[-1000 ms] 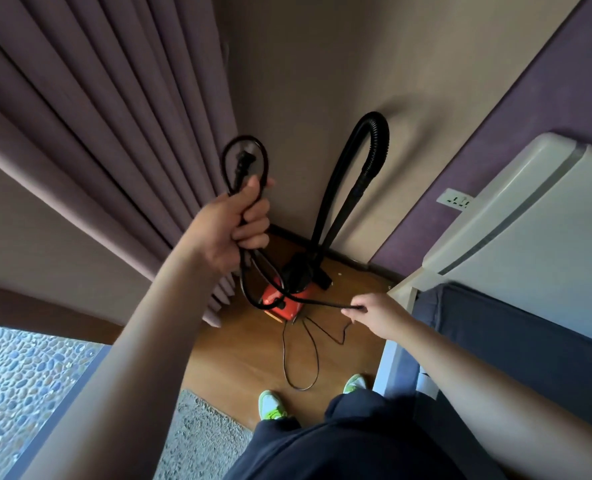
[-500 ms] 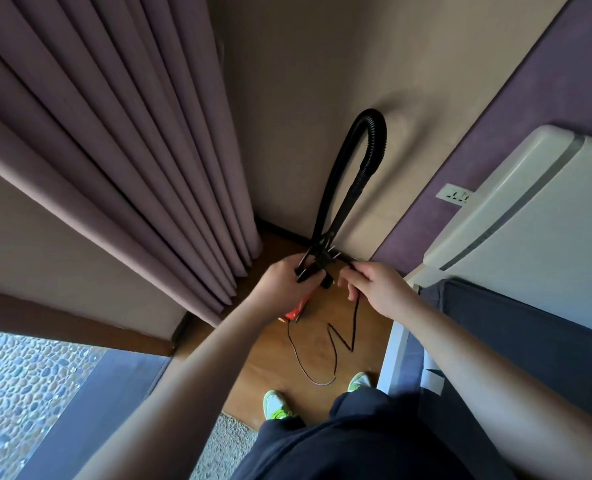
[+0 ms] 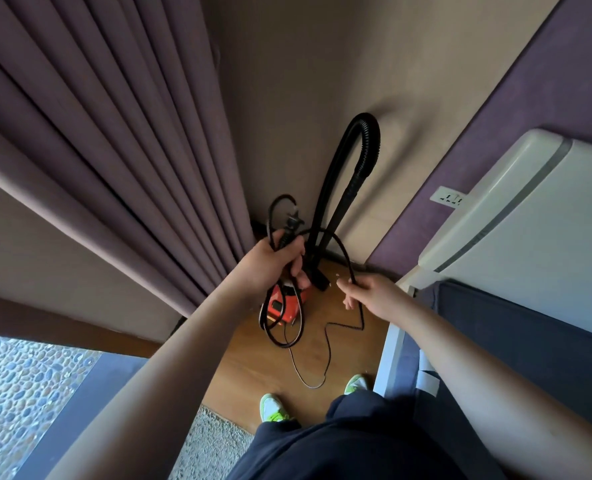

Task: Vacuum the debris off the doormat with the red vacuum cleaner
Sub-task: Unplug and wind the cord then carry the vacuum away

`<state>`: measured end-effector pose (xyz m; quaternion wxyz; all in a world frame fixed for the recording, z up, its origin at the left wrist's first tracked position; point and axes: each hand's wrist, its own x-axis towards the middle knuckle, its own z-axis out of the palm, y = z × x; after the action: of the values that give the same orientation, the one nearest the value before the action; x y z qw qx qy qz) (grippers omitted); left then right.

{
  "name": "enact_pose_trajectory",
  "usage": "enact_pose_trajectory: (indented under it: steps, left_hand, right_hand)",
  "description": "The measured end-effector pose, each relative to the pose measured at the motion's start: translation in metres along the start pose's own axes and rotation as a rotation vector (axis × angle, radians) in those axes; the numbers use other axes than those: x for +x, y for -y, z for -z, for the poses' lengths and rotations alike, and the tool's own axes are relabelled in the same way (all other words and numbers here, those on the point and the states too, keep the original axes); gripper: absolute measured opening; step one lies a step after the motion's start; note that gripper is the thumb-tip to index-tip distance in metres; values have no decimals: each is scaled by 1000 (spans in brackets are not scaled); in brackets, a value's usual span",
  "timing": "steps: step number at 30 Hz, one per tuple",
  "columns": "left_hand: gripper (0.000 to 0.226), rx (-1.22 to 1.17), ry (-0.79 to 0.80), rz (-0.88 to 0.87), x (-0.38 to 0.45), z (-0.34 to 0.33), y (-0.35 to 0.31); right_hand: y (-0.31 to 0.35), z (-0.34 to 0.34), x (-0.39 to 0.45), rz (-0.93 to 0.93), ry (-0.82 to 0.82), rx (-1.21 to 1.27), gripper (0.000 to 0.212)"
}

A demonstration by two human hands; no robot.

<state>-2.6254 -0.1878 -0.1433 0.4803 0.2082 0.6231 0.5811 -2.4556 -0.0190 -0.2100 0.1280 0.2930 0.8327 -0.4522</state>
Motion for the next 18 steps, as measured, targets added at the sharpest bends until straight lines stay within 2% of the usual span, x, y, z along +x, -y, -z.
enact_pose_trajectory:
  steps: [3, 5, 7, 11, 14, 18]
  left_hand:
    - [26, -278, -99, -47, 4, 17, -2]
    - [30, -252, -199, -63, 7, 30, 2]
    - [24, -208, -255, -40, 7, 33, 9]
    - [11, -285, -281, 76, 4, 19, 24]
    - [20, -473, -307, 176, 9, 9, 34]
    - [26, -517, -338, 281, 17, 4, 38]
  right_hand:
    - [-30, -14, -5, -122, 56, -99, 46]
    - [-45, -19, -10, -132, 65, -108, 37]
    - [-47, -21, -11, -89, 45, -96, 35]
    - [-30, -25, -10, 1, 52, -121, 32]
    - [-7, -31, -15, 94, 60, -181, 30]
    - [19, -39, -21, 224, 71, -300, 41]
